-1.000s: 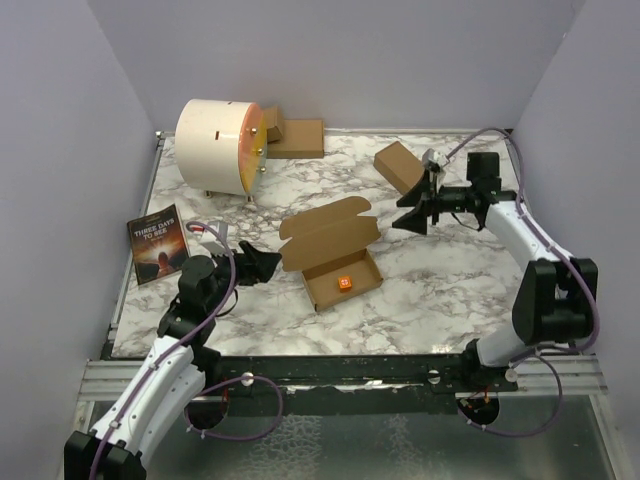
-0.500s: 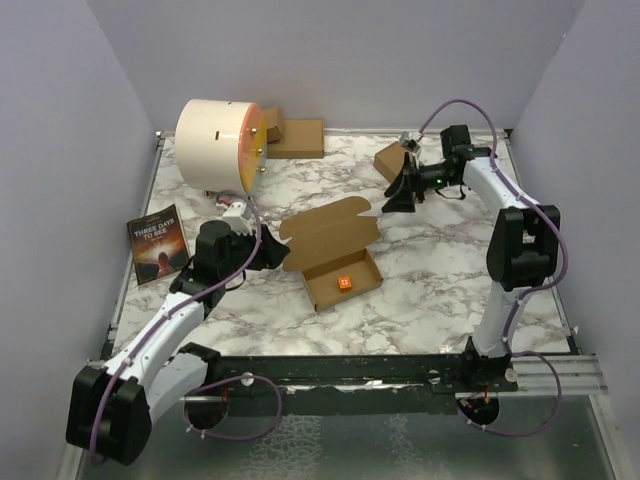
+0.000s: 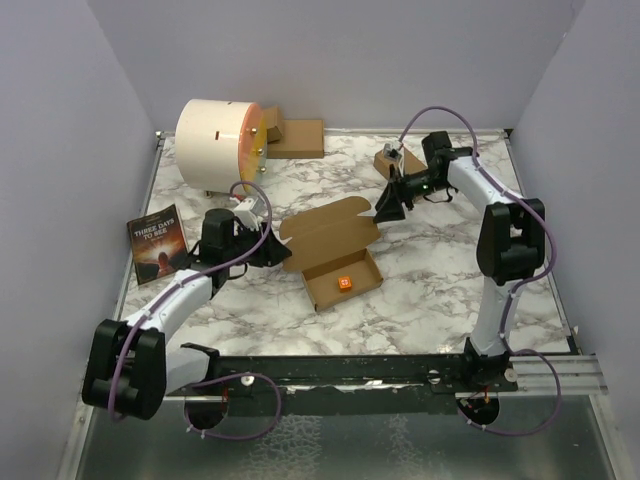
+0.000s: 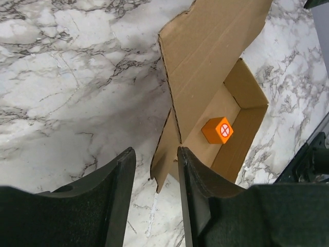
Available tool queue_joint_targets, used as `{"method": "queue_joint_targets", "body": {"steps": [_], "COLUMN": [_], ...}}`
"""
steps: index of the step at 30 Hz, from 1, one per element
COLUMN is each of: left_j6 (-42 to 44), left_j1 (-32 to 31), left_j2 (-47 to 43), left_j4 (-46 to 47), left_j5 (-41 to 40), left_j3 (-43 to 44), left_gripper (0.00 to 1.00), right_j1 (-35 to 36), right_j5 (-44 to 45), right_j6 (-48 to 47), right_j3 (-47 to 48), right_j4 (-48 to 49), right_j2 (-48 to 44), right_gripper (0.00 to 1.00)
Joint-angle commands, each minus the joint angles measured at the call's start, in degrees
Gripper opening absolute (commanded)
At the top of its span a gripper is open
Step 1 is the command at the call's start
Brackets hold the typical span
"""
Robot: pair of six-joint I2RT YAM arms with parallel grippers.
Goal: Fold the paper box
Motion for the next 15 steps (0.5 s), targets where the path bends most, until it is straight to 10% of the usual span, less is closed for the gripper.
{"method": "queue_joint_targets", "body": {"steps": [1,15], "left_j6": [0.4,1.1], "left_j1": [1.0,1.2], "left_j2": [3.8,5.6], "left_j4": [4.8,5.1], "left_j5": [8.1,9.9], "left_j3": [2.5,4.1], "left_gripper": [0.39,0.31], "right_j1": [0.7,2.5], "right_j5": [1.3,1.4], "right_j6": [-0.9,-2.2], "right_j3": [2.5,4.7], "right_j4": [-1.9,-4.4], "right_j2": [1.5,4.7], "right_gripper": [0.64,0.41]}}
